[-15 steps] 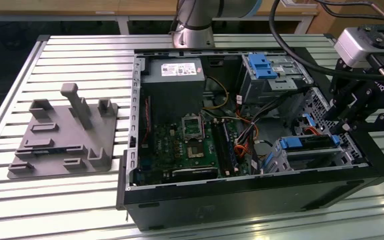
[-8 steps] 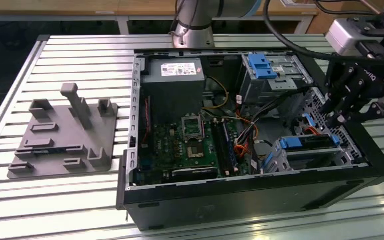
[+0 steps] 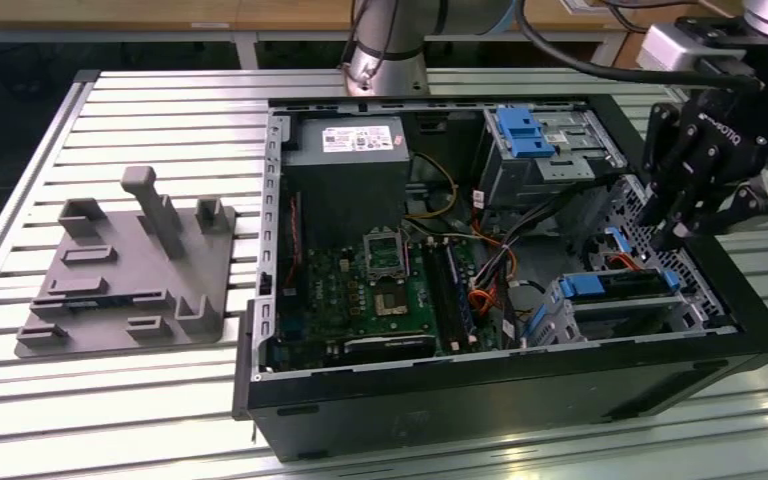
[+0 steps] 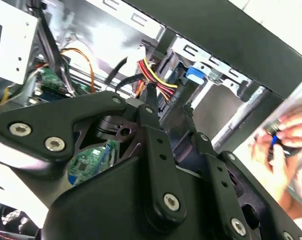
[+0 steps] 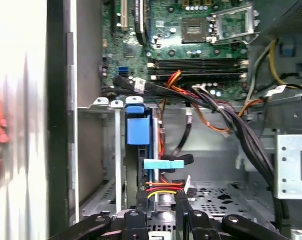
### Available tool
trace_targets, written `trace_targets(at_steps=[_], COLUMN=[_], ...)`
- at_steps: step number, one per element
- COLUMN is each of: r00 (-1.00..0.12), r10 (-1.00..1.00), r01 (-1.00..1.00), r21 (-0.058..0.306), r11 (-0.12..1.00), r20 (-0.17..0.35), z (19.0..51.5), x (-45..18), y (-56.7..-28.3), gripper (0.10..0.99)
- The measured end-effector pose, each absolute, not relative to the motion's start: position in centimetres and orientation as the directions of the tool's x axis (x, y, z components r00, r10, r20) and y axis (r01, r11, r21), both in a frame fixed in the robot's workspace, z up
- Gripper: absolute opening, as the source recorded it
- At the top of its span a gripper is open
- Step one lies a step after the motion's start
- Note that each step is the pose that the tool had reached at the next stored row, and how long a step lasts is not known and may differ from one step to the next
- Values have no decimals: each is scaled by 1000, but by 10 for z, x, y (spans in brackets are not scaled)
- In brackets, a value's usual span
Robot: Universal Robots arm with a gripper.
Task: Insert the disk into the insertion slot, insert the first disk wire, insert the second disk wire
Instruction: 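Insert the second disk wire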
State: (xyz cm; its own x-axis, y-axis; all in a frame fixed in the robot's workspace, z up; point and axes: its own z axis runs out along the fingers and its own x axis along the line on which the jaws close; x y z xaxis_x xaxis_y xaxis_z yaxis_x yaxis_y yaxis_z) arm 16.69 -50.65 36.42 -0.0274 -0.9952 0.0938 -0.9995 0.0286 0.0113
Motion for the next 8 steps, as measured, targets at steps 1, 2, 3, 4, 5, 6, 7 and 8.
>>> trace_targets(at_steps=[1, 2, 3, 4, 5, 6, 7, 8], r00=[-27, -27, -27, -27, -27, -27, -27, -27], r10=[-993, -991, -989, -987, -985, -983, -980, -978], r01=[-1000, -999, -999, -999, -999, -999, -999, -999], r21=[12, 13, 12, 12, 11, 11, 11, 10], r11=[29, 29, 29, 29, 30, 30, 30, 30], r20=[112, 128, 143, 157, 169, 182, 195, 208], z=[364, 364, 364, 364, 364, 364, 364, 364], x=[167, 167, 167, 167, 167, 166, 166, 166], y=[-504, -502, -500, -497, -494, -491, -489, -486], gripper=[361, 361, 361, 361, 361, 361, 369, 427])
